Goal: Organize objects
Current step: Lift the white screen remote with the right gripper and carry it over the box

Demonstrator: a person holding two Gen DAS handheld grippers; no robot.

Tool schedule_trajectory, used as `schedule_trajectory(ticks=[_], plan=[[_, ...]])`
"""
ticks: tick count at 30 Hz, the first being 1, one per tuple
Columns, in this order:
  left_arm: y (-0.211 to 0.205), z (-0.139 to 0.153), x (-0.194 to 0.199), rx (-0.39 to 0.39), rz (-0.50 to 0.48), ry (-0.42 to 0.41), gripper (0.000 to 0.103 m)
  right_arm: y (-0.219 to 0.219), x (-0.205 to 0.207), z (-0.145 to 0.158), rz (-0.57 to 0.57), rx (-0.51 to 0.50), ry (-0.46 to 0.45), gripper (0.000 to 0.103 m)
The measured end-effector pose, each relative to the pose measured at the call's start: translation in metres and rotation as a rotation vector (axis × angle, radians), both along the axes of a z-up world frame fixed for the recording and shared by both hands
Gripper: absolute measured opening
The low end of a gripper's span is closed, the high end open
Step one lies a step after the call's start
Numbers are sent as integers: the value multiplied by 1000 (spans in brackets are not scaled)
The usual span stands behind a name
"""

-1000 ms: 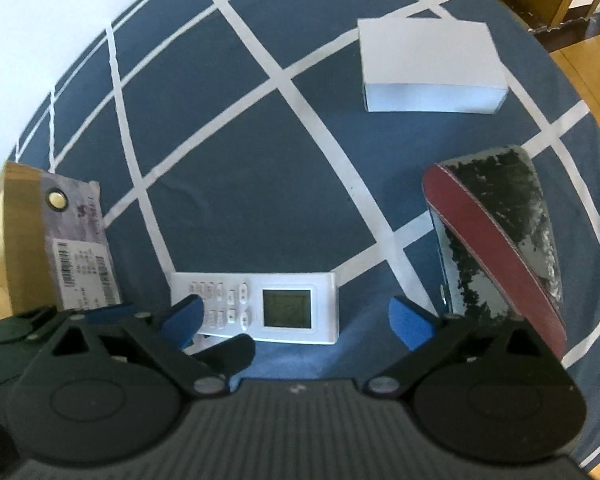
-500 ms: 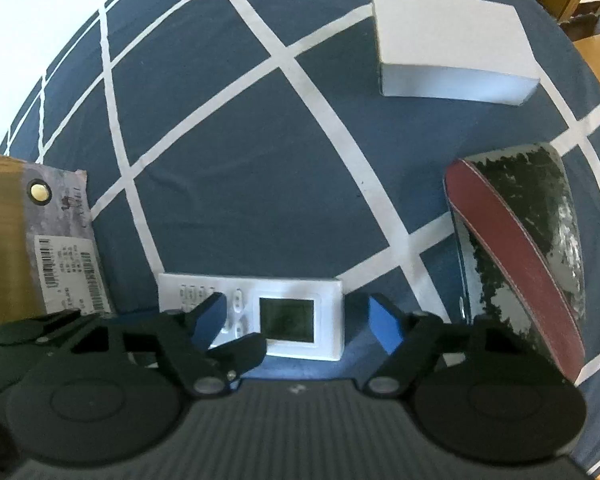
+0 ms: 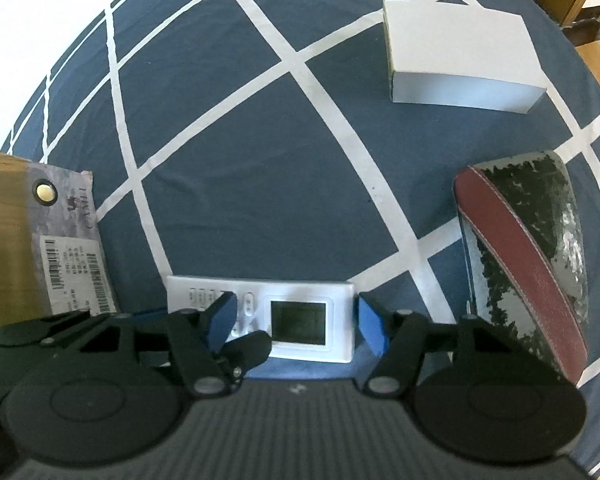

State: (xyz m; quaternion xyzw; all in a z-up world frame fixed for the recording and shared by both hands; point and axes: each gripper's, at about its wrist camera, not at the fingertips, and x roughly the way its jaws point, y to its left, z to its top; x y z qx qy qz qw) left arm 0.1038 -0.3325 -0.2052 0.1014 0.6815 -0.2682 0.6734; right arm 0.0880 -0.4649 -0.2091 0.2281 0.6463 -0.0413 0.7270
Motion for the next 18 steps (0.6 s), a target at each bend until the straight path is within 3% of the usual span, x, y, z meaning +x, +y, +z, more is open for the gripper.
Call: schedule_trajectory(ticks=[9,18], plan=[[-5,24,-6,-14,-5,-48,67,-5,-7,26,1,-11,-52,64],[4,67,-21,-42,10,-125,67,1,-21,68,18,-28,-133,64]])
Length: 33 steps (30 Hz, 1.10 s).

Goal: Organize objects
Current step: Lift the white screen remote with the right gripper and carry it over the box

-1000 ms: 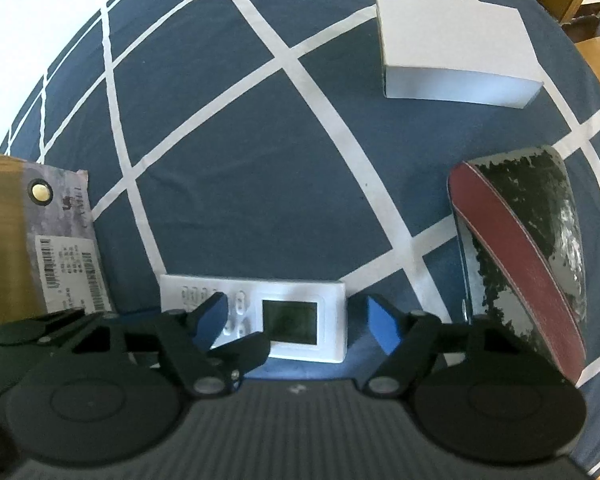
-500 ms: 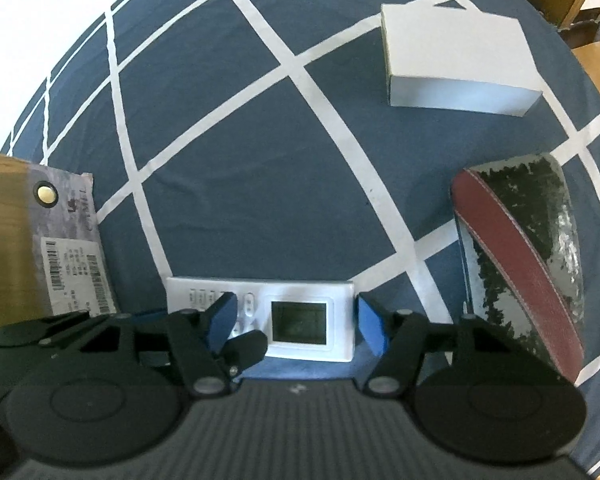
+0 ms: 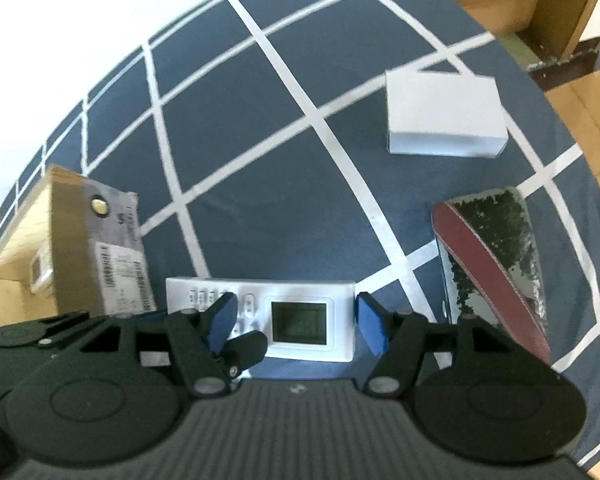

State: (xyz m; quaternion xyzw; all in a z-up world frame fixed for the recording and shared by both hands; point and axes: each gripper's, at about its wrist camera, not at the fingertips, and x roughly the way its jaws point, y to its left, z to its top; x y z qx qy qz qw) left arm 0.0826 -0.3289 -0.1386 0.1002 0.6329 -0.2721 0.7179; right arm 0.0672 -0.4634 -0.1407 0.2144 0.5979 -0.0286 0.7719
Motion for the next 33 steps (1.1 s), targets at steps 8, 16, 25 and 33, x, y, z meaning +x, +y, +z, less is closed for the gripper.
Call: schedule_trajectory(ticks=[8,16,25,33], plan=[[25,37,-13,-24,35,-67,67,24,-12,36,40,-14,-70,64],[70,66,-19,-43,111,-121,67,68,-16,67,117,-24,-127,64],[145,80,-18,-50,239,-144,67,144,-11,80,248,-28,-154,64],[209,79,-9,-44,361,-148,67,210,3,79,367,-24,-159,64]])
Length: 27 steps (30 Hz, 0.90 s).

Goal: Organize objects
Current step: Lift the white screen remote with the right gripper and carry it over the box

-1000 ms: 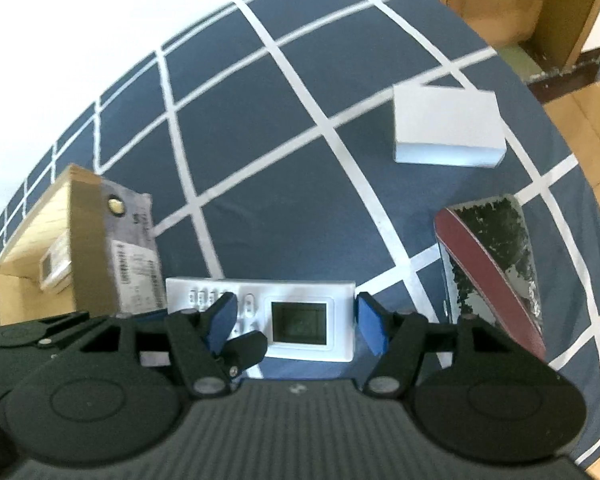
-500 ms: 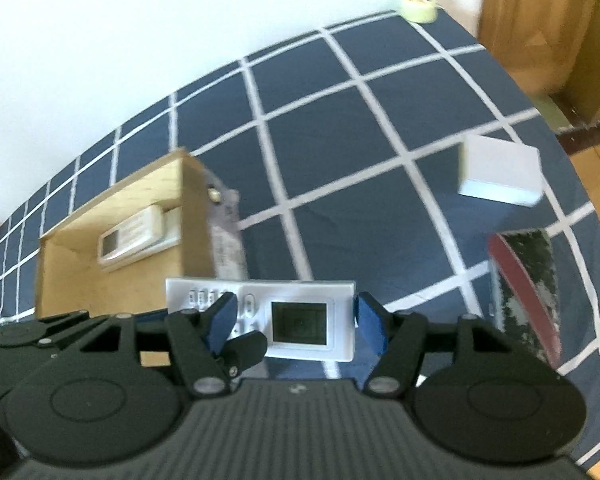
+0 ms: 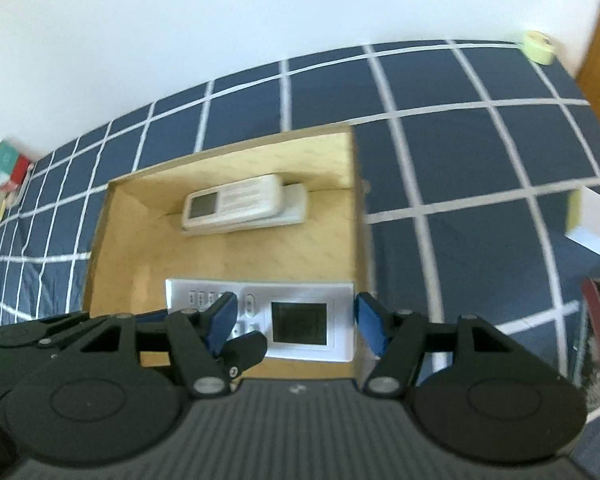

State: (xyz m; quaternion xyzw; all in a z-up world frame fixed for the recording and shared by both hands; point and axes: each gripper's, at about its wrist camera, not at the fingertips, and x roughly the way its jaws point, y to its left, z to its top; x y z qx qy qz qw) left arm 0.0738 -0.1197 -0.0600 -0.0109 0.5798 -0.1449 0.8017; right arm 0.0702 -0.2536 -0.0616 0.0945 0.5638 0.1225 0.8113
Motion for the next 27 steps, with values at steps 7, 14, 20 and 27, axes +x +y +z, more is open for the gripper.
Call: schedule_trajectory(ticks=[7,14,20,27], plan=[[39,-17,18,-3,71,38,67,42,22,-16,67,-6,34,64],[60,-44,46,3,92,89,67,67,52,-45,95,-10,94,64],[63,-73,72,13,83,141,67,75,77,-76,91,-9,151,64],[63,-104,97,12,68,191,67,79,101,-107,78,-18,202,64]])
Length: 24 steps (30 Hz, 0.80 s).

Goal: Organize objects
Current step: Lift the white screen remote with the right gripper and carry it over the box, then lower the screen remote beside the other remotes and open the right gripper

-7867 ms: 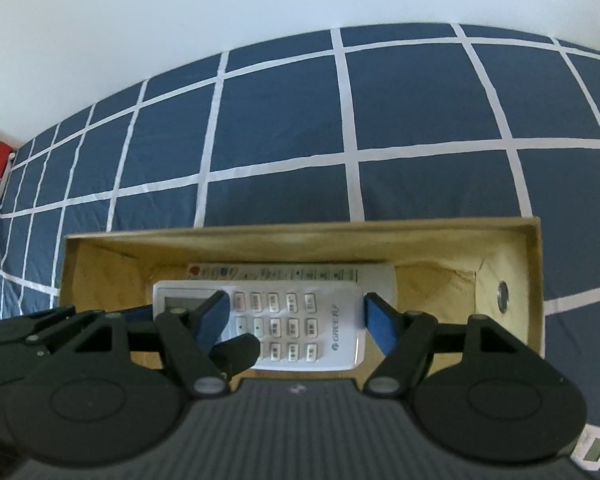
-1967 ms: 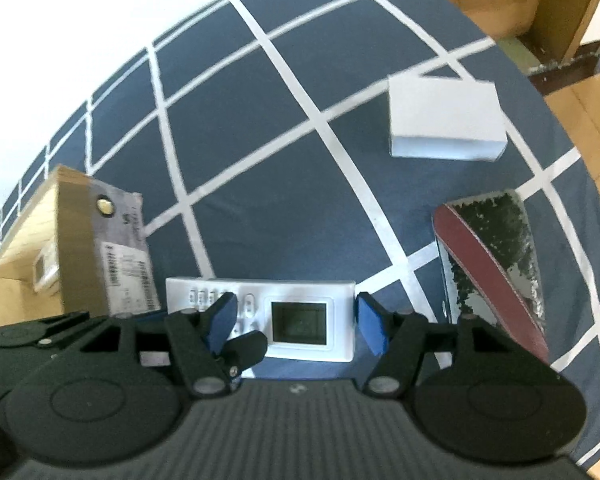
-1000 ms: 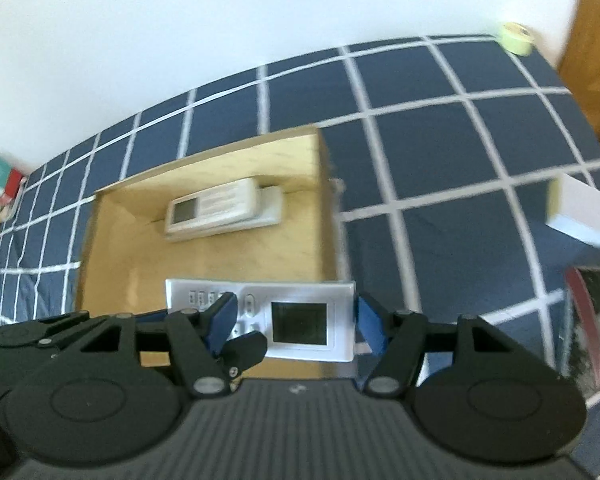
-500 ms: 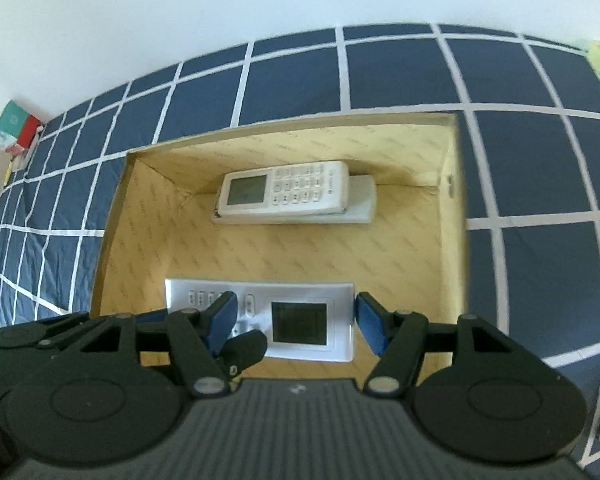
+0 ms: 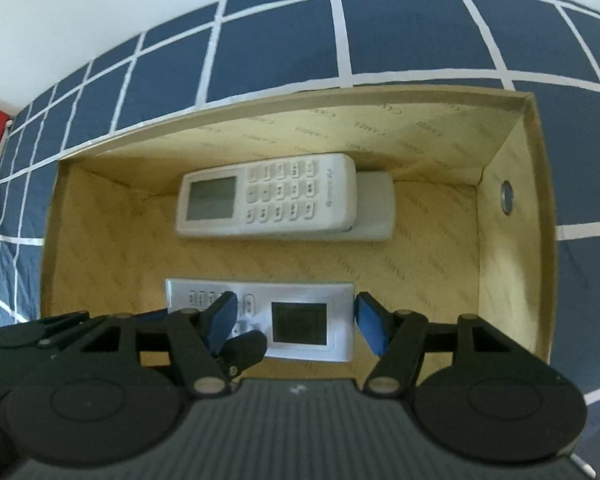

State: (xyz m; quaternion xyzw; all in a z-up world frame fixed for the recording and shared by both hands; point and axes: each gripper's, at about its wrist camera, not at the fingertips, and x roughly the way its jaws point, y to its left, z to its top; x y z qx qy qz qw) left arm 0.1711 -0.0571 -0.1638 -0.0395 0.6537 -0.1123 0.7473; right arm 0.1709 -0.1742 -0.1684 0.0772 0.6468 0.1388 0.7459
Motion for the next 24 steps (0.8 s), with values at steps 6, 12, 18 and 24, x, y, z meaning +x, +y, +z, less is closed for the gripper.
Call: schedule_trajectory(ticks=[6,12,18,24], plan=[[0,-17,14,-7,-7,20,67,2,14,-17,-4,-9,17,64],[3,-24,21,-12,-7,34,67,3,22,-26,-8,-15,31,64],[7,-25,25,-23,-16,35,67,6,27,-28,-14,-32,38,66],[10,-25,27,-27,-17,36,67,6,28,-26,-15,-40,39,66]])
